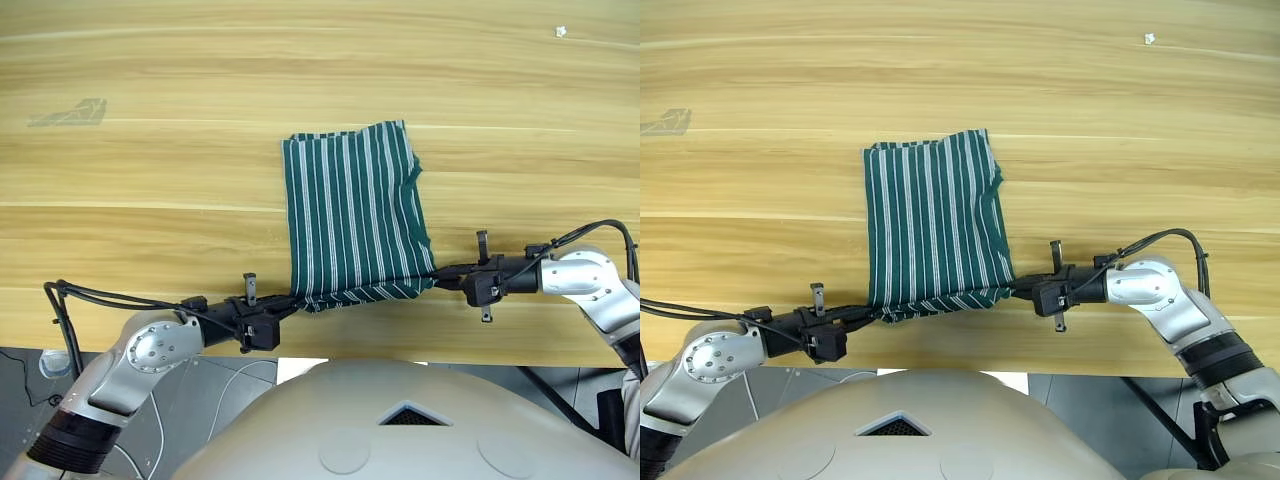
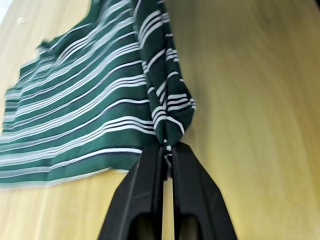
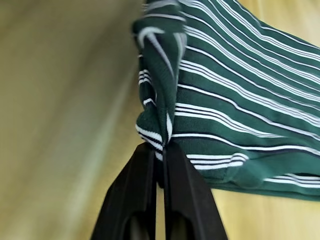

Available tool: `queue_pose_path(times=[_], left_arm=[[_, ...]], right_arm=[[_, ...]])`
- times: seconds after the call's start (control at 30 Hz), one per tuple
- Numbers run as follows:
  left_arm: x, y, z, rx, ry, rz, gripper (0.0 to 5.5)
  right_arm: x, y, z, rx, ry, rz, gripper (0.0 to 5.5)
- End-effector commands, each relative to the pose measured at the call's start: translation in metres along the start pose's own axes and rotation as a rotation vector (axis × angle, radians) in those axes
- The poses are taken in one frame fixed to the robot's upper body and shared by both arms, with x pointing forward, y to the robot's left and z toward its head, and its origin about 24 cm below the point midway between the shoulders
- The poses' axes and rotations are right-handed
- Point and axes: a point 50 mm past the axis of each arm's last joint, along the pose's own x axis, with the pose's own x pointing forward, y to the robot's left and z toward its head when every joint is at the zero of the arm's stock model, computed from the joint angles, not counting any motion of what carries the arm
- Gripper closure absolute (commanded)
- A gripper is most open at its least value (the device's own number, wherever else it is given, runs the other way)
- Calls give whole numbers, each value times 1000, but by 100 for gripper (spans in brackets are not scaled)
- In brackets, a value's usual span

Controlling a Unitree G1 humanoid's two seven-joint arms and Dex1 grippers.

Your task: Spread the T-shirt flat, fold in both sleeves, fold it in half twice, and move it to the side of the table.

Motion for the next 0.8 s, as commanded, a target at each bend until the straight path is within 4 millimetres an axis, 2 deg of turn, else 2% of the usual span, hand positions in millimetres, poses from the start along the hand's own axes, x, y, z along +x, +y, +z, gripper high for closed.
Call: queue_pose_path(times=[0.03,0.1,0.2,0.3,0.37,0.47,0.57,0.7,0.8], left_arm=[[-13,6,26,-109,-72,-88,542],[-20,1,36,-143,-75,-175,542],[-37,-12,38,-182,-3,-309,542],[-47,-16,50,-240,-31,-340,542],[-50,-13,48,-243,-15,-342,542],[-50,-3,41,-232,0,-313,542],[-49,13,36,-219,-5,-245,542],[-43,53,26,-189,-29,-71,542],[-37,75,13,-164,18,-2,542]], right_arm=[[-11,-4,16,102,-43,26,549],[-15,-3,26,140,-79,44,549],[-24,-2,36,187,-103,48,549],[-29,8,41,213,-96,80,549],[-33,10,47,229,-115,78,549],[-35,11,50,239,-118,74,549],[-37,3,45,222,-94,43,549],[-29,-25,41,133,-84,-35,549],[-24,-57,32,60,-49,-140,549]])
